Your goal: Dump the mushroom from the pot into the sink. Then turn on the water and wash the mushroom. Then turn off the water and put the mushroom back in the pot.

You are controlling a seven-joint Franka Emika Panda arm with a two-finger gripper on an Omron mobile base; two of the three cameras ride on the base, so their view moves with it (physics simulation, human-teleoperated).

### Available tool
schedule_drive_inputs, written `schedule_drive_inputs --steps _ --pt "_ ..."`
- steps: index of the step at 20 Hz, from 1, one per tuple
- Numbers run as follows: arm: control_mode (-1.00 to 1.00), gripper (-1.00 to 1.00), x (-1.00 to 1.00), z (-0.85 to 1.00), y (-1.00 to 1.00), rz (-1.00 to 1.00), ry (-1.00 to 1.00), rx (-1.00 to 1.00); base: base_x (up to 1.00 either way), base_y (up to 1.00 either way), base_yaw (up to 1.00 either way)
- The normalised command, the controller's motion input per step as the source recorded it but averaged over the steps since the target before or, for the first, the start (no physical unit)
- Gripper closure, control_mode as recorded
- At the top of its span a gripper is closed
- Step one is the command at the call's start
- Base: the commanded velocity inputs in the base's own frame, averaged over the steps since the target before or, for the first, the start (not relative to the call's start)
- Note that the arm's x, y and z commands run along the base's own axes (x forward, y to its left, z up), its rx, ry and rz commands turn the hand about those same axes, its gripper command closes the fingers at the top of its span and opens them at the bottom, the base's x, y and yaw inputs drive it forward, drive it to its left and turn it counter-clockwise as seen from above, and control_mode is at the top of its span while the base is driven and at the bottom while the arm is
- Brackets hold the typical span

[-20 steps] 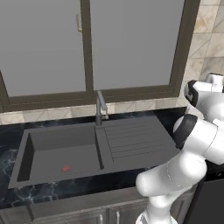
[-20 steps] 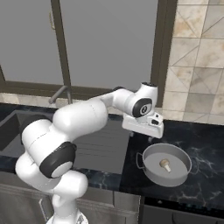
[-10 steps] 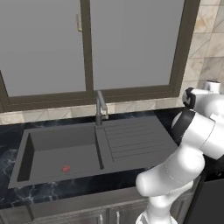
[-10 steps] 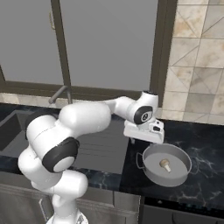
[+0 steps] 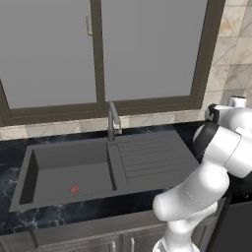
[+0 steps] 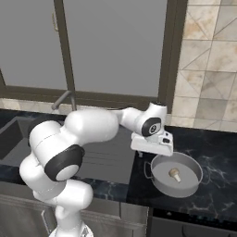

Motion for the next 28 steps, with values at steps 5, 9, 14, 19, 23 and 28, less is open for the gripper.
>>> schedule_drive_inputs --steps 5,9,14,19,23,28 --pt "-1.00 -1.00 -0.04 -0.20 0.00 0.09 0.00 0.00 0.00 0.00 0.00" --pt "-1.00 -1.00 -0.01 -0.20 0.00 0.10 0.00 0.00 0.00 0.00 0.00" --pt "-1.00 -1.00 0.00 -0.20 0.00 0.08 0.00 0.00 0.00 0.00 0.00" --pt "-1.00 -1.00 0.00 -0.24 0.00 0.07 0.00 0.00 0.00 0.00 0.00" --pt "-1.00 -1.00 0.00 -0.28 0.00 0.06 0.00 0.00 0.00 0.00 0.00" --pt "-1.00 -1.00 0.00 -0.27 0.00 0.05 0.00 0.00 0.00 0.00 0.00"
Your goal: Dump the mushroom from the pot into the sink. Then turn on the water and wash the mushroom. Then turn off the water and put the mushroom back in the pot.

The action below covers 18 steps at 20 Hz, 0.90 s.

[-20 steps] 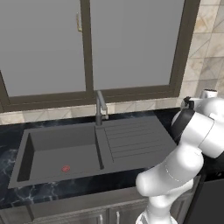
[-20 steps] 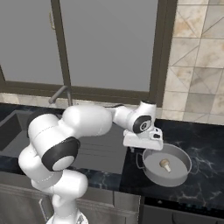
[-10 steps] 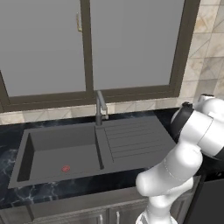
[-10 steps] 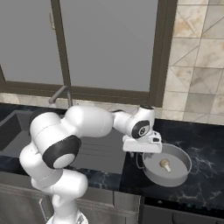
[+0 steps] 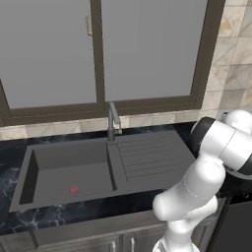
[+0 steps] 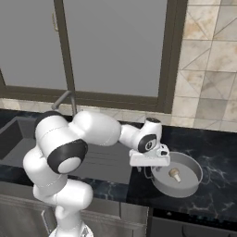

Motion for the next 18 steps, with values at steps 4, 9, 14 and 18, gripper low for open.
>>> schedule_drive_inputs --steps 4,9,14,18 --pt "-1.00 -1.00 0.00 -0.25 -0.03 0.04 0.00 0.00 0.00 0.00 0.00" --pt "-1.00 -1.00 0.00 -0.25 -0.04 0.03 0.00 0.00 0.00 0.00 0.00" --pt "-1.00 -1.00 0.00 -0.30 -0.05 0.04 0.00 0.00 0.00 0.00 0.00" --pt "-1.00 -1.00 0.02 -0.36 -0.09 0.04 0.00 0.00 0.00 0.00 0.00"
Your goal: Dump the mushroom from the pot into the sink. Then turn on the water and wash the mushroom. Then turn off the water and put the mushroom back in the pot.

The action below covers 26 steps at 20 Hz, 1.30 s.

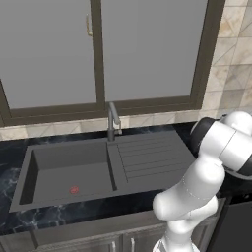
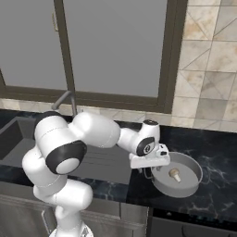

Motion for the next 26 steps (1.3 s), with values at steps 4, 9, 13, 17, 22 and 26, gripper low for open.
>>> schedule_drive_inputs --steps 4,9,13,17,22,26 --pt "-1.00 -1.00 0.03 -0.39 -0.11 0.05 0.00 0.00 0.00 0.00 0.00" --pt "-1.00 -1.00 0.07 -0.45 -0.05 0.05 0.00 0.00 0.00 0.00 0.00" --pt "-1.00 1.00 0.01 -0.47 -0.03 0.04 0.00 0.00 0.00 0.00 0.00" --pt "-1.00 1.00 -0.01 -0.26 -0.03 0.00 0.01 0.06 0.00 0.00 0.00" --pt "-1.00 1.00 -0.18 0.04 0.02 0.00 0.00 0.09 0.00 0.00 0.00" --pt "-1.00 1.00 -0.28 0.41 0.36 0.00 0.00 0.02 0.00 0.00 0.00"
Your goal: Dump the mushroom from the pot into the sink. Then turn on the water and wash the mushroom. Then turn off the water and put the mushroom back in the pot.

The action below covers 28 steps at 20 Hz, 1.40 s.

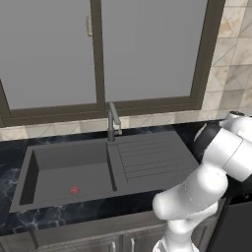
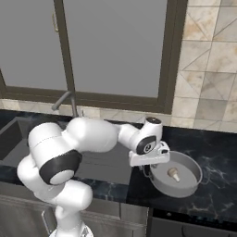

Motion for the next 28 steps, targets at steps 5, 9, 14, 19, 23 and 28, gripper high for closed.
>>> schedule_drive_inputs --steps 5,9,14,19,23,28 --pt "-1.00 1.00 -0.28 0.55 0.66 0.00 0.00 0.00 0.00 0.00 0.00" --pt "-1.00 1.00 -0.20 0.53 0.86 0.00 0.00 0.00 0.00 0.00 0.00" --pt "-1.00 1.00 -0.21 0.42 0.98 0.00 0.00 0.00 0.00 0.00 0.00" --pt "-1.00 1.00 -0.25 0.27 1.00 0.00 -0.01 0.00 0.00 0.00 0.00" --pt "-1.00 1.00 -0.16 0.23 1.00 0.00 0.00 0.00 0.00 0.00 0.00" --pt "-1.00 1.00 -0.08 0.24 1.00 0.02 0.00 0.00 0.00 0.00 0.00"
